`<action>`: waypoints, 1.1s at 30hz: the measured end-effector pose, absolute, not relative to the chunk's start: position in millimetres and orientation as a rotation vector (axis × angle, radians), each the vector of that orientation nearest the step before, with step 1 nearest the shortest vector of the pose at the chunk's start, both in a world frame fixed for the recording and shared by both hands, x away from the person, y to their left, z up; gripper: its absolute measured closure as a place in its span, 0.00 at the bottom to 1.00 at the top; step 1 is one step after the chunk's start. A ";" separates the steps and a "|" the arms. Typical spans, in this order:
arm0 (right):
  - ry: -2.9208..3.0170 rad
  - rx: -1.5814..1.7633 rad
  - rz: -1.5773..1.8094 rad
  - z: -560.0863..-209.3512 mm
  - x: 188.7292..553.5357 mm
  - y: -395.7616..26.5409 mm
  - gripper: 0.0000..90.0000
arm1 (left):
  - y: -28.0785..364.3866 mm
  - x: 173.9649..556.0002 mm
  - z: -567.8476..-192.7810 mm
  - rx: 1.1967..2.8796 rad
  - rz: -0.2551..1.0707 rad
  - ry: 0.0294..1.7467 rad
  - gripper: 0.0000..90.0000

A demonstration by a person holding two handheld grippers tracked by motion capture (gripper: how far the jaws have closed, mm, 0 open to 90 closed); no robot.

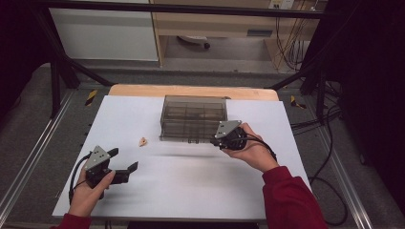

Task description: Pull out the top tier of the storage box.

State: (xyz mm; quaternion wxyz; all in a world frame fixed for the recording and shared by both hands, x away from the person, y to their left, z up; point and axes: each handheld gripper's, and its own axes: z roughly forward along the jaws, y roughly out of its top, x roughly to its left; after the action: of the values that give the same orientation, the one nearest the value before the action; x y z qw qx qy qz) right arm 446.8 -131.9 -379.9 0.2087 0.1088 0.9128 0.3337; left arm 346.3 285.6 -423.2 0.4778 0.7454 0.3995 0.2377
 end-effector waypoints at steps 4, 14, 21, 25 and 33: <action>2.556 0.292 0.927 -379.2 445.7 -133.2 0.83 | 285.7 346.4 -423.4 1.819 0.581 0.976 0.07; 2.576 0.271 0.923 -378.6 441.4 -136.0 0.84 | 284.7 346.4 -423.8 1.818 0.581 0.976 0.07; 2.590 0.257 0.923 -378.9 436.5 -135.9 0.86 | 285.5 346.2 -423.1 1.818 0.580 0.976 0.07; 2.593 0.256 0.924 -379.3 434.0 -136.8 0.86 | 285.7 346.4 -423.3 1.820 0.580 0.976 0.07; 2.602 0.244 0.931 -379.7 432.2 -138.6 0.86 | 285.5 345.9 -423.2 1.817 0.577 0.978 0.07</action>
State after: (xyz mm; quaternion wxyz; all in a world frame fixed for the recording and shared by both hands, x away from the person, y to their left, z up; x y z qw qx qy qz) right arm 432.2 -138.6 -379.7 0.1828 0.0867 0.9221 0.3299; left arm 345.9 285.5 -423.2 0.4787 0.7445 0.4008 0.2365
